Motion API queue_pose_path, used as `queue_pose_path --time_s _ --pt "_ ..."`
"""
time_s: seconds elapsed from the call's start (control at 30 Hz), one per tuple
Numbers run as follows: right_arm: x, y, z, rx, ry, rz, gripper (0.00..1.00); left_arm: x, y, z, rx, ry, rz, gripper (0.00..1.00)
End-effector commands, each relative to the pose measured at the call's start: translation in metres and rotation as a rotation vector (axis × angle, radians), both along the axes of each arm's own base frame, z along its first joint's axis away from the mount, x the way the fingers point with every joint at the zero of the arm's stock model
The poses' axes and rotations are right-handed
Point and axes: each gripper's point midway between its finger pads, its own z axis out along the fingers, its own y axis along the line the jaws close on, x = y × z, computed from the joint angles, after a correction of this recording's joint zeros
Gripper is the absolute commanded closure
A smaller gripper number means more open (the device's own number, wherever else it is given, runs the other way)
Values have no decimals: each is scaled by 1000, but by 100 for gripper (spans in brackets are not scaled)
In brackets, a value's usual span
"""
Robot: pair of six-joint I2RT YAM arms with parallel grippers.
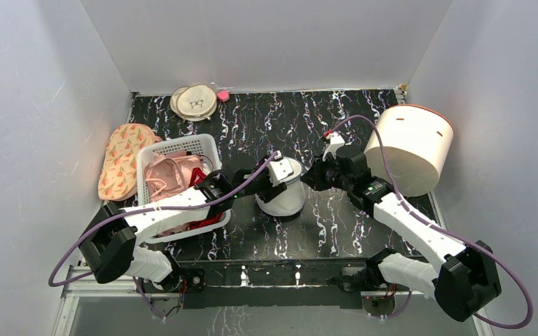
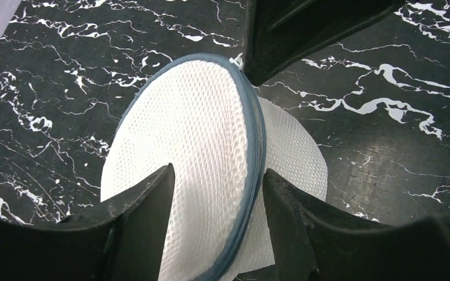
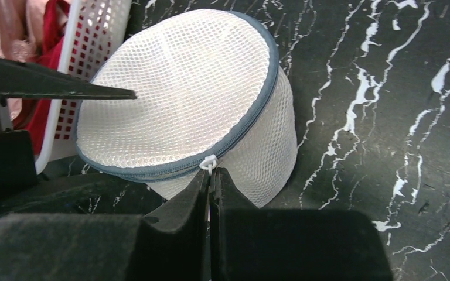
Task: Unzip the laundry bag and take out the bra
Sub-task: Unzip the laundry bag at the center of the board.
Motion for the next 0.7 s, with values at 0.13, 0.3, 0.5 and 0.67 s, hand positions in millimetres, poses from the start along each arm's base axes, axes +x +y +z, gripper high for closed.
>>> queue_pose_path --time_s 0.13,0.3,0.5,0.67 --pt "-4 25 36 113 -88 98 100 -11 -14 26 -89 4 -61 37" --pt "-8 33 37 139 -88 126 100 -11 -15 28 -88 10 -55 36" --pt "-15 47 37 129 -93 163 100 -9 -15 28 -87 -3 -50 37" --pt "-21 60 37 115 -94 192 100 -7 -12 25 -84 -15 -36 43"
